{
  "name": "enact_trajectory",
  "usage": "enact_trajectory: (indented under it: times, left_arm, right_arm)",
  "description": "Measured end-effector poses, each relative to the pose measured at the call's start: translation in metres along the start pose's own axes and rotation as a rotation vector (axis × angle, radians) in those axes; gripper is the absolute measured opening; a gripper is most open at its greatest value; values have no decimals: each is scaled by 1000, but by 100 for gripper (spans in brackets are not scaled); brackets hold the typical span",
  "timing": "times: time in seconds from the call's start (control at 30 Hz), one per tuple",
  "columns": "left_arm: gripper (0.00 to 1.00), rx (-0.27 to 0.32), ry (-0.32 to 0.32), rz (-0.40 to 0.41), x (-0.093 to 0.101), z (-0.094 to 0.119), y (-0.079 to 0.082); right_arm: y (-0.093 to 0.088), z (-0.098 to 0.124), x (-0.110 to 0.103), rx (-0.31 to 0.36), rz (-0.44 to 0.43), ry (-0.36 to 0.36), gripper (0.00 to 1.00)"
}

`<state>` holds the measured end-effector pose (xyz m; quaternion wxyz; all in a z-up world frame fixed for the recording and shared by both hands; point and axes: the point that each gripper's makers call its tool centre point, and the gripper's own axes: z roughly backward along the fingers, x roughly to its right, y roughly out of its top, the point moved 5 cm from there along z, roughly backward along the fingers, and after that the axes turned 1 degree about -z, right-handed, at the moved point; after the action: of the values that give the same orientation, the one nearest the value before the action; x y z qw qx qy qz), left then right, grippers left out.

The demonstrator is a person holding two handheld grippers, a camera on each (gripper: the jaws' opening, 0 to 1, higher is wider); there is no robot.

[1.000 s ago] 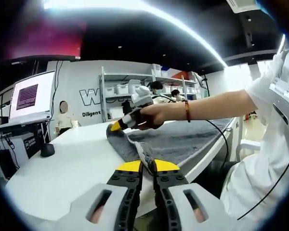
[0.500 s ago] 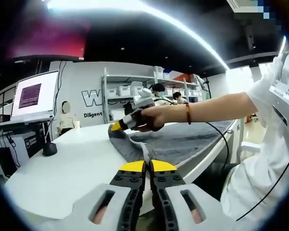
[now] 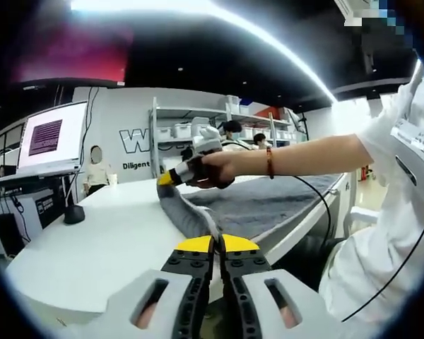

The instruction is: Open the folded towel by lifting each exposed corner and separating the folded layers until the towel lies flat within the target outline without major curled edges

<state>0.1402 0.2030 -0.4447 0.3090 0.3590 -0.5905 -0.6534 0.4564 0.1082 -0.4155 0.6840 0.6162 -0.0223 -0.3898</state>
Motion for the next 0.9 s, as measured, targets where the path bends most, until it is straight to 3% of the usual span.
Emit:
enact_trajectory:
  times: [0.33,0.9]
  left_arm:
    - [2,-18,3,-16,0,5,-4]
    - [3,-29,8,-8,-3,10,-8]
  right_arm:
    - [-8,3,-18,26,-27,30,0]
    - [-19,-6,-24,4,-27,26,0]
